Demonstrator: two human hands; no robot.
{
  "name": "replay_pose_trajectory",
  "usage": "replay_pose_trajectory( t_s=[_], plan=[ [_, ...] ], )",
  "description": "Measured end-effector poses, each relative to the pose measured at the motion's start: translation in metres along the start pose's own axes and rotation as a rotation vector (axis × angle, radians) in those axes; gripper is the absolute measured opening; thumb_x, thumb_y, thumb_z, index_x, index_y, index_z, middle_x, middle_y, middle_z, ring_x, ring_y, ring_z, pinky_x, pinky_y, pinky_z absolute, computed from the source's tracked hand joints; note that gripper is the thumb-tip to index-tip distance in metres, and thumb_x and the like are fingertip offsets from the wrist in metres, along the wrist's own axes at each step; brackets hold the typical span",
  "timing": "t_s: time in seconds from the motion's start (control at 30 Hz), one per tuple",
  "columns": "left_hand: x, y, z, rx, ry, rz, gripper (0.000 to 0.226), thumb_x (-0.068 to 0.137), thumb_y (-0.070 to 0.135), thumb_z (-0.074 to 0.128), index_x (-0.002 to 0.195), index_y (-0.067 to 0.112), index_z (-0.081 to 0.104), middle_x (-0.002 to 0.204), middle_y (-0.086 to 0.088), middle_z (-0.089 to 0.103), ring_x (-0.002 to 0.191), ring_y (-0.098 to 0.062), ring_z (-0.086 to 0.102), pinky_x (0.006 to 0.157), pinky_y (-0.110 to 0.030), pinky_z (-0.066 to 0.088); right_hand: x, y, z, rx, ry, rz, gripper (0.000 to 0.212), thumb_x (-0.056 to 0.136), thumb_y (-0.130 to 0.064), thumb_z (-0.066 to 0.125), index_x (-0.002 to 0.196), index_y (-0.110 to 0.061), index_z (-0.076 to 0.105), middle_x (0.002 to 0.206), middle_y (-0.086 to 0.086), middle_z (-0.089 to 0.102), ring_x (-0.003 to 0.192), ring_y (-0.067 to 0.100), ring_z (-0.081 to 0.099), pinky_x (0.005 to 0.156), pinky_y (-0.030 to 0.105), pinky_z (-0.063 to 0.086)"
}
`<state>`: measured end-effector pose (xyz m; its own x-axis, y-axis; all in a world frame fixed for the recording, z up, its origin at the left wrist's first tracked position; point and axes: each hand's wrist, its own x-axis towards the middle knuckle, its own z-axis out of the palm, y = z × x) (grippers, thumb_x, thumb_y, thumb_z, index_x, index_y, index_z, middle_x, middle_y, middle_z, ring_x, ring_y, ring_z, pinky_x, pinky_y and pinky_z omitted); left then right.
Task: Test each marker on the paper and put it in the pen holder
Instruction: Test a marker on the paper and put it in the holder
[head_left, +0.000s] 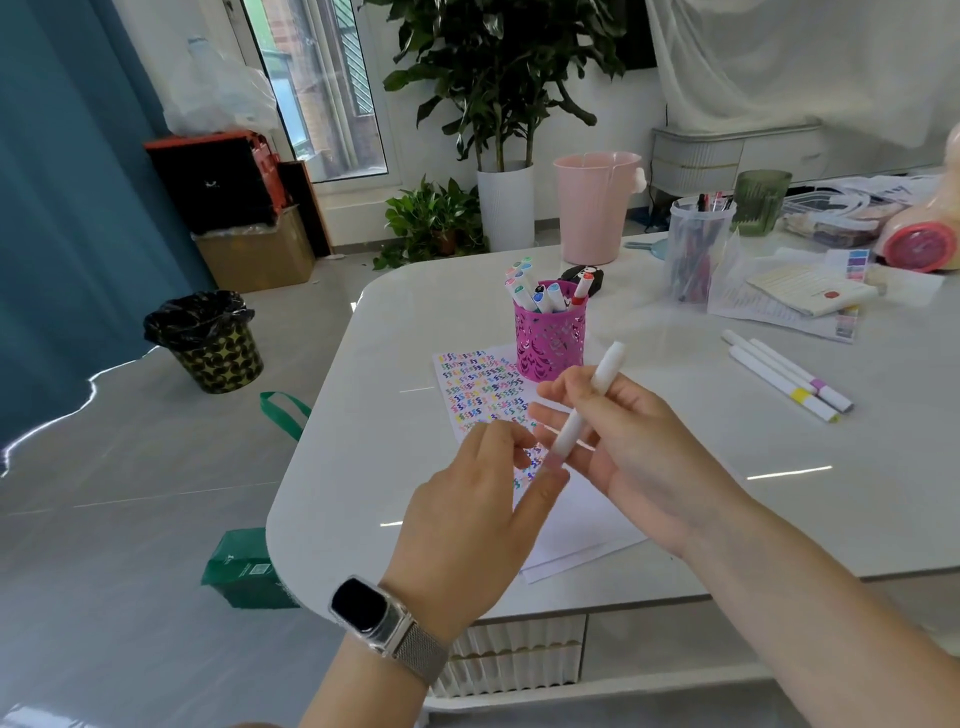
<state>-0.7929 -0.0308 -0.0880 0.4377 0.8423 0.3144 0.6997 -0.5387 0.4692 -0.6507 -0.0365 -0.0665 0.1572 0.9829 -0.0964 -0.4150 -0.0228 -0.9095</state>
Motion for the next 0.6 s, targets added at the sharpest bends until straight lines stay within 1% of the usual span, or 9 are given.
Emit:
replay_pose_trajectory(
  t_s=[0.07,0.13,0.17,0.23,0.3,0.37,0.47,0.53,0.6],
  plan=[
    [0.000,0.000,0.003,0.078,-0.027,0.010,0.034,0.091,0.057,0.031,0.107,0.029,0.044,0.102,0.016,0.051,0.070,-0.012,0.052,0.070,-0.031,0.047,-0.001,0.003,0.002,0.049,-0.022,0.025,0.017,0.096,-0.023,0.052,0.093,-0.010,0.062,0.104,0.004,0.065,0.109,0.020,0.065,0.081,0.031,0.058],
    [0.001,-0.001,0.005,0.154,-0.013,0.036,0.041,0.090,0.059,0.019,0.093,0.026,0.042,0.088,0.010,0.051,0.069,-0.018,0.054,0.065,-0.036,0.047,-0.001,0.004,0.003,0.096,-0.029,0.042,0.019,0.096,-0.024,0.052,0.091,-0.010,0.064,0.100,0.003,0.067,0.109,0.022,0.065,0.084,0.031,0.057],
    [0.002,0.000,0.006,0.178,-0.019,0.037,0.039,0.091,0.057,0.016,0.087,0.025,0.037,0.081,0.008,0.048,0.067,-0.021,0.052,0.062,-0.036,0.045,0.000,0.004,0.004,0.132,-0.026,0.048,0.022,0.096,-0.025,0.051,0.088,-0.011,0.065,0.097,0.004,0.068,0.106,0.022,0.066,0.086,0.032,0.056],
    [0.003,0.004,0.006,0.180,-0.056,0.004,0.028,0.096,0.048,0.020,0.083,0.025,0.029,0.068,0.006,0.041,0.063,-0.022,0.045,0.059,-0.034,0.039,-0.001,0.001,0.004,0.234,-0.019,0.060,0.026,0.097,-0.026,0.050,0.082,-0.011,0.065,0.089,0.007,0.070,0.091,0.022,0.069,0.084,0.033,0.057],
    [0.004,0.007,0.006,0.202,-0.098,0.000,0.026,0.097,0.045,0.020,0.083,0.024,0.027,0.062,0.006,0.040,0.062,-0.024,0.045,0.060,-0.035,0.041,-0.002,-0.002,0.005,0.328,-0.012,0.060,0.024,0.098,-0.024,0.050,0.082,-0.012,0.063,0.074,0.004,0.066,0.068,0.018,0.065,0.071,0.030,0.058],
    [0.003,0.009,0.007,0.233,-0.153,0.034,0.029,0.097,0.047,0.019,0.082,0.023,0.027,0.061,0.005,0.041,0.062,-0.025,0.047,0.064,-0.037,0.044,-0.001,-0.004,0.005,0.401,0.001,0.063,0.021,0.098,-0.025,0.050,0.084,-0.014,0.061,0.057,-0.002,0.050,0.048,0.012,0.047,0.056,0.027,0.047],
    [0.001,0.010,0.009,0.263,-0.200,0.114,0.038,0.092,0.059,0.014,0.073,0.027,0.024,0.056,0.004,0.036,0.054,-0.021,0.039,0.058,-0.033,0.038,0.000,-0.008,0.002,0.458,0.046,0.109,0.020,0.095,-0.028,0.053,0.078,-0.017,0.054,0.046,-0.005,0.023,0.038,0.010,0.022,0.042,0.022,0.030],
    [0.000,0.009,0.011,0.270,-0.210,0.168,0.044,0.082,0.064,0.002,0.065,0.028,0.019,0.053,0.003,0.033,0.048,-0.019,0.034,0.054,-0.030,0.031,0.000,-0.011,-0.002,0.461,0.067,0.134,0.038,0.093,-0.032,0.054,0.060,-0.018,0.043,0.043,-0.006,0.017,0.035,0.010,0.016,0.039,0.020,0.022],
    [-0.001,0.010,0.012,0.244,-0.227,0.177,0.044,0.080,0.063,-0.002,0.064,0.027,0.019,0.052,0.002,0.032,0.046,-0.019,0.031,0.054,-0.031,0.030,-0.001,-0.013,-0.005,0.468,0.090,0.160,0.053,0.093,-0.035,0.052,0.049,-0.021,0.025,0.040,-0.005,0.014,0.033,0.011,0.013,0.039,0.020,0.017]
  ],
)
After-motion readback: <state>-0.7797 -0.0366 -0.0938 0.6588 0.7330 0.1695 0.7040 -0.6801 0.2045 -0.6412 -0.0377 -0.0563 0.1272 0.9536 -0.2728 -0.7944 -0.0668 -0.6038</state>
